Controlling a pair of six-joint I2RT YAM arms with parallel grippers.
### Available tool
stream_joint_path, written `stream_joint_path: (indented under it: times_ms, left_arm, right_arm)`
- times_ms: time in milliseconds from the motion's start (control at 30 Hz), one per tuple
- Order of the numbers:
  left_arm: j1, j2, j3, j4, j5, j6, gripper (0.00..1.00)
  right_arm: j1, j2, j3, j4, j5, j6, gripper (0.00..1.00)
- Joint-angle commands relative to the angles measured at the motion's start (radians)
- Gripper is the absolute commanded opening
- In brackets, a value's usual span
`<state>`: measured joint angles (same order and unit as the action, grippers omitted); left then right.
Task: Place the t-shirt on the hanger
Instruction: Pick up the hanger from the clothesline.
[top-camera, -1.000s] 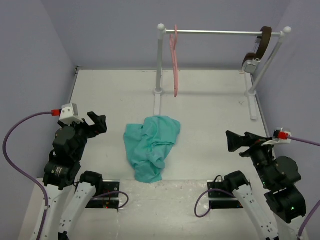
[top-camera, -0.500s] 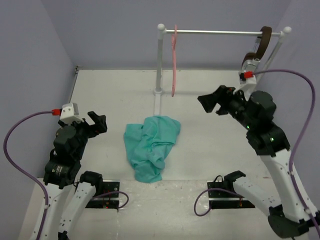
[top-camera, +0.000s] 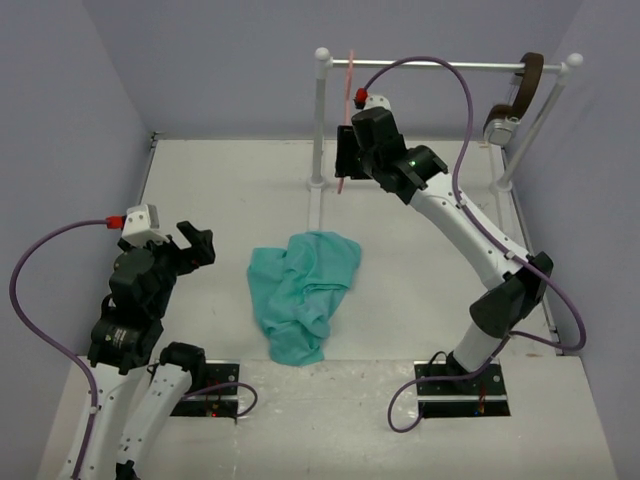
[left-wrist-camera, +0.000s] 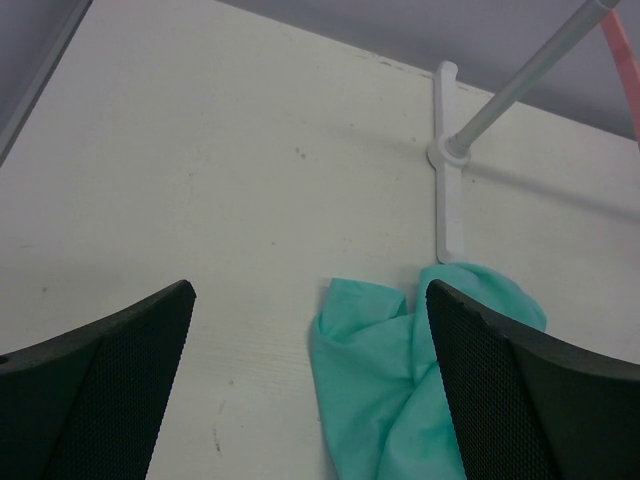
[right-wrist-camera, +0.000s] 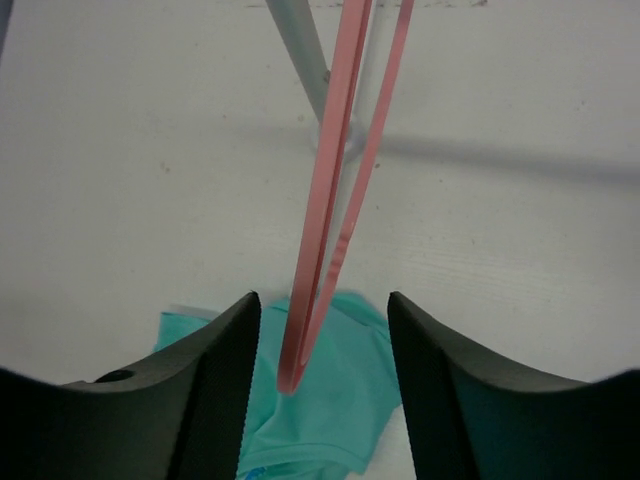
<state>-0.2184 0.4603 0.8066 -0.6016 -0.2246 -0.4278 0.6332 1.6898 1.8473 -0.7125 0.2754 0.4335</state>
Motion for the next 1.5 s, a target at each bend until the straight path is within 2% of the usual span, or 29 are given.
stream_joint_path:
  times_ms: [0, 133, 167, 400, 433, 500, 633, 767, 800, 833, 867, 900, 1000, 1067, 1333, 1467]
  left_arm:
    - [-0.004, 0.003, -0.003, 0.014, -0.008, -0.008, 1.0]
    - [-0.006, -0.007, -0.004, 0.014, -0.009, -0.009, 1.0]
    - [-0.006, -0.008, -0.005, 0.016, -0.007, -0.008, 1.0]
    - [-0.006, -0.009, -0.005, 0.015, -0.006, -0.008, 1.0]
    - [-0.006, -0.011, -0.006, 0.014, -0.007, -0.008, 1.0]
    - [-0.006, -0.016, -0.006, 0.015, -0.007, -0.008, 1.0]
    - [-0.007, -0.02, -0.006, 0.016, -0.009, -0.009, 1.0]
    - [-0.015, -0.015, -0.006, 0.015, -0.009, -0.009, 1.0]
    - [-0.015, -0.016, -0.006, 0.014, -0.009, -0.009, 1.0]
    - [-0.016, -0.017, -0.006, 0.014, -0.01, -0.009, 1.0]
    - [-0.017, -0.017, -0.006, 0.014, -0.01, -0.009, 1.0]
    - [-0.018, -0.018, -0.005, 0.014, -0.011, -0.009, 1.0]
    - [-0.019, -0.023, -0.006, 0.014, -0.014, -0.011, 1.0]
    - [-0.021, -0.025, -0.005, 0.014, -0.015, -0.012, 1.0]
    - [-0.026, -0.015, -0.004, 0.013, -0.016, -0.012, 1.0]
    - [-0.026, 0.015, -0.004, 0.021, 0.027, -0.001, 1.0]
  right_arm:
    - [0.01, 0.017, 0.048, -0.023, 0.125, -0.004, 0.48]
    - [0.01, 0.025, 0.008, -0.009, 0.189, 0.007, 0.14]
    - [0.011, 0.013, -0.014, 0.004, 0.197, 0.01, 0.12]
    - [0.01, -0.027, -0.06, 0.043, 0.228, -0.007, 0.13]
    - [0.01, -0.025, -0.059, 0.044, 0.228, -0.011, 0.14]
    - [0.01, -0.018, -0.057, 0.044, 0.228, -0.021, 0.24]
    - [0.01, -0.013, -0.063, 0.041, 0.228, -0.024, 0.28]
    - [0.01, -0.023, -0.07, 0.045, 0.226, -0.02, 0.23]
    - [0.01, -0.029, -0.075, 0.05, 0.226, -0.021, 0.28]
    - [0.01, -0.037, -0.082, 0.055, 0.226, -0.023, 0.38]
    - [0.009, -0.04, -0.083, 0.056, 0.232, -0.026, 0.42]
    - [0.008, -0.04, -0.082, 0.055, 0.237, -0.027, 0.4]
    - [0.008, -0.045, -0.081, 0.054, 0.243, -0.027, 0.23]
    - [0.008, -0.056, -0.087, 0.06, 0.247, -0.03, 0.0]
    - [0.009, -0.141, -0.083, 0.07, 0.246, -0.075, 0.0]
    - [0.009, -0.203, -0.086, 0.05, 0.256, -0.108, 0.0]
